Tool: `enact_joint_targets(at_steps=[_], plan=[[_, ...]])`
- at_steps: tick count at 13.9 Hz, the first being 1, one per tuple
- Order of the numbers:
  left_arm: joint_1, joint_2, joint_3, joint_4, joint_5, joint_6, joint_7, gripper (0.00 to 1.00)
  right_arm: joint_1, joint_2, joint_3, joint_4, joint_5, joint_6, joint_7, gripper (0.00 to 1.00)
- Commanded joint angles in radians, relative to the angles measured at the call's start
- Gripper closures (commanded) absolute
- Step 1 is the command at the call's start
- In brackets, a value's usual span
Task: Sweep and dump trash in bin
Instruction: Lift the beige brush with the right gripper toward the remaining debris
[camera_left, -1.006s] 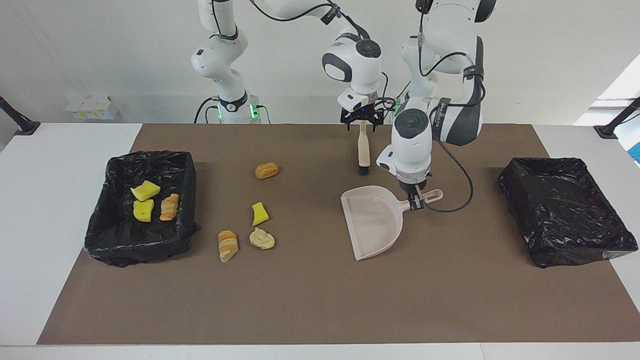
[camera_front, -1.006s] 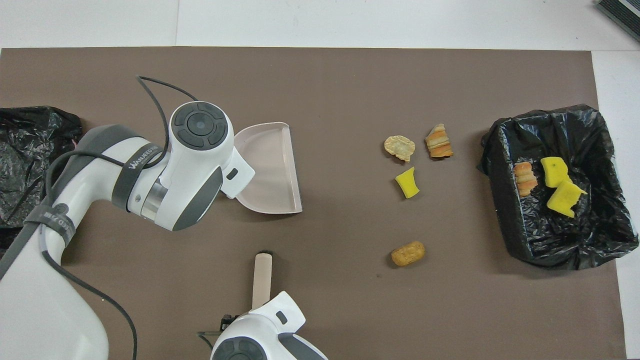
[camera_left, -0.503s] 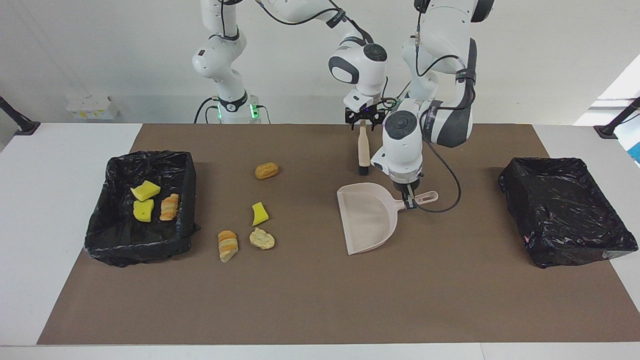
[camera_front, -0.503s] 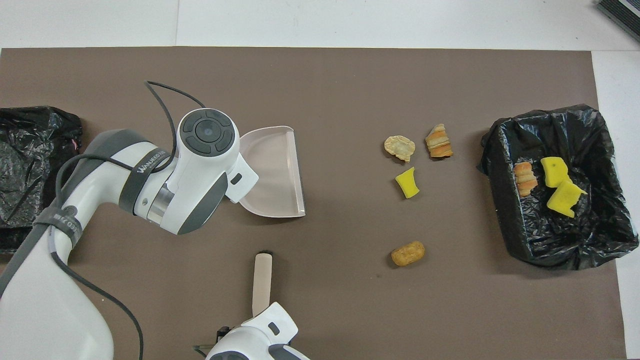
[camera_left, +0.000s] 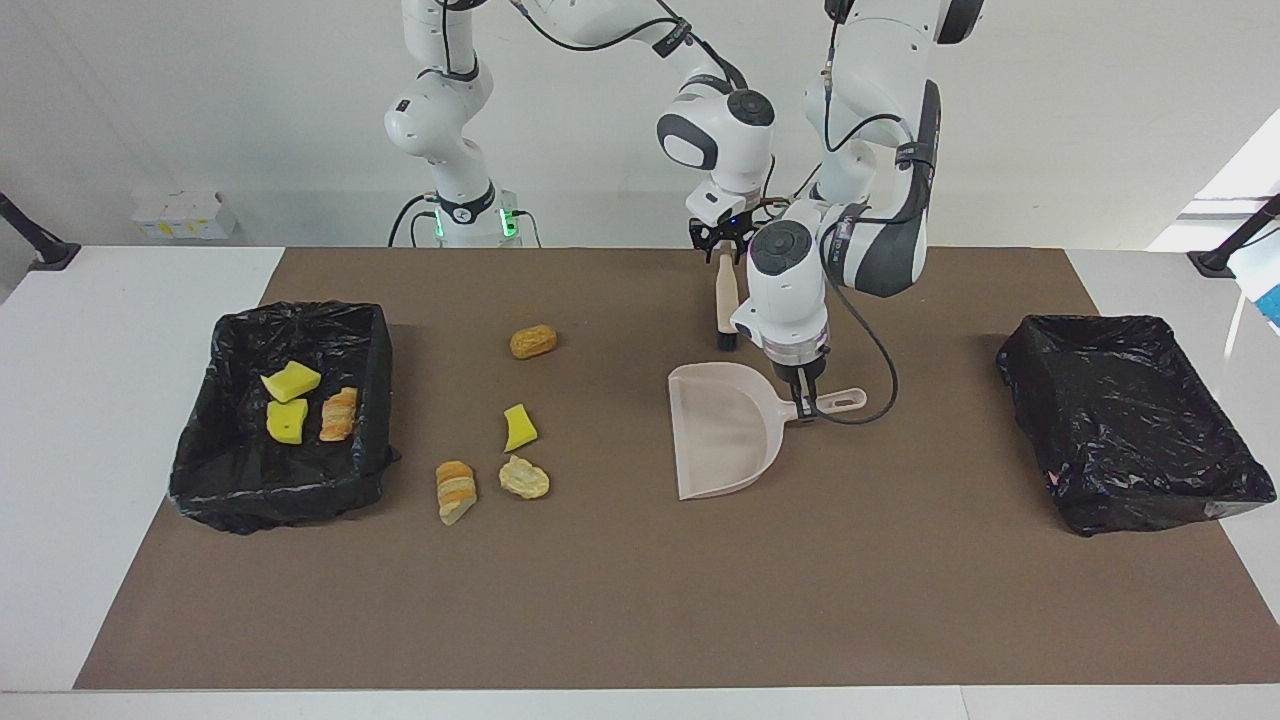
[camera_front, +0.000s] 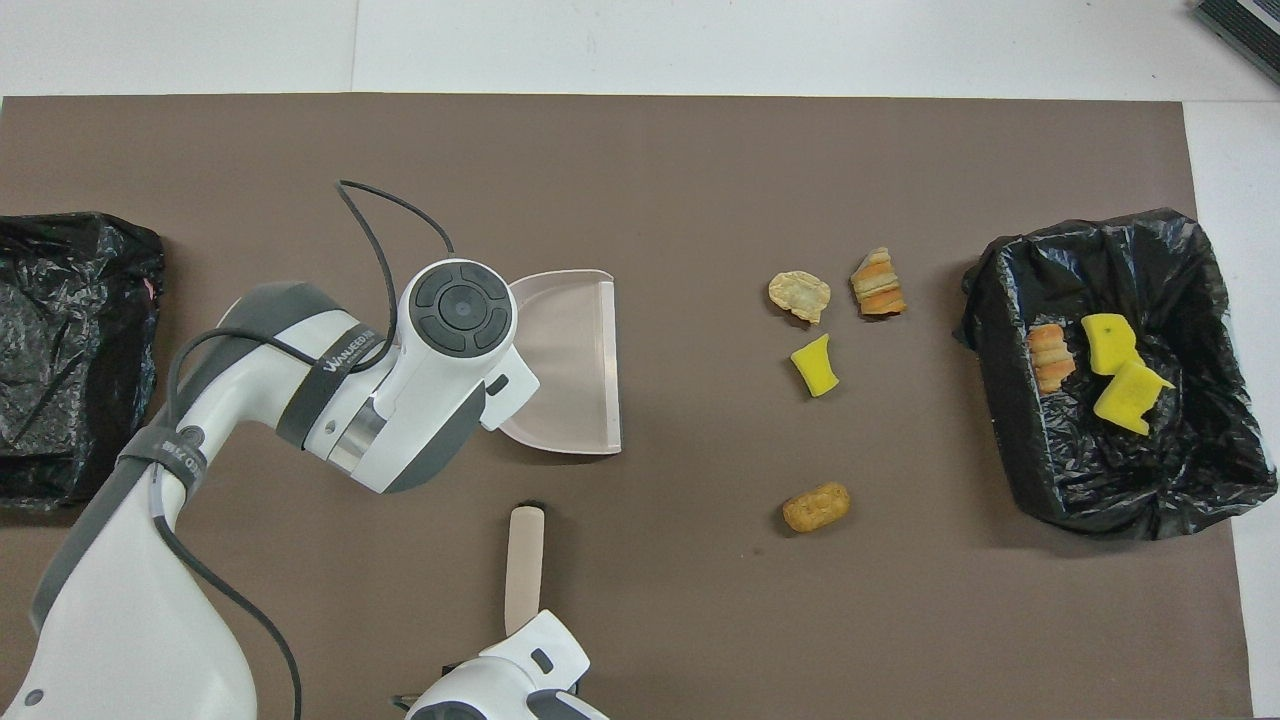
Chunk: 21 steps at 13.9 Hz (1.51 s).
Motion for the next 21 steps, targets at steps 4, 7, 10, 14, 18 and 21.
enact_joint_targets(at_steps=[4,7,10,14,18,21], plan=[[-0.023,-0.034,0.009,-0.058,0.016,0.021,-0.007,1.00,-0.038,-0.044,-0.001,0.062,-0.002,-0.184,0.001,1.00],[-0.023,-0.034,0.009,-0.058,0.014,0.021,-0.007,1.00,-0.063,-0.090,-0.013,0.064,-0.034,-0.367,0.022,1.00],[-0.023,-0.035,0.009,-0.063,0.016,0.021,-0.013,1.00,-0.104,-0.103,-0.012,0.060,-0.107,-0.499,0.107,1.00],[-0.029,-0.043,0.009,-0.074,0.019,0.028,-0.050,1.00,-0.244,-0.105,-0.010,0.047,-0.144,-0.588,0.133,1.00],[-0.038,-0.046,0.009,-0.075,0.019,0.014,-0.053,1.00,-0.408,-0.158,-0.007,-0.017,-0.147,-0.650,0.096,1.00],[-0.043,-0.048,0.009,-0.074,0.019,0.019,-0.055,1.00,-0.500,-0.221,-0.006,-0.091,-0.147,-0.641,0.021,1.00]])
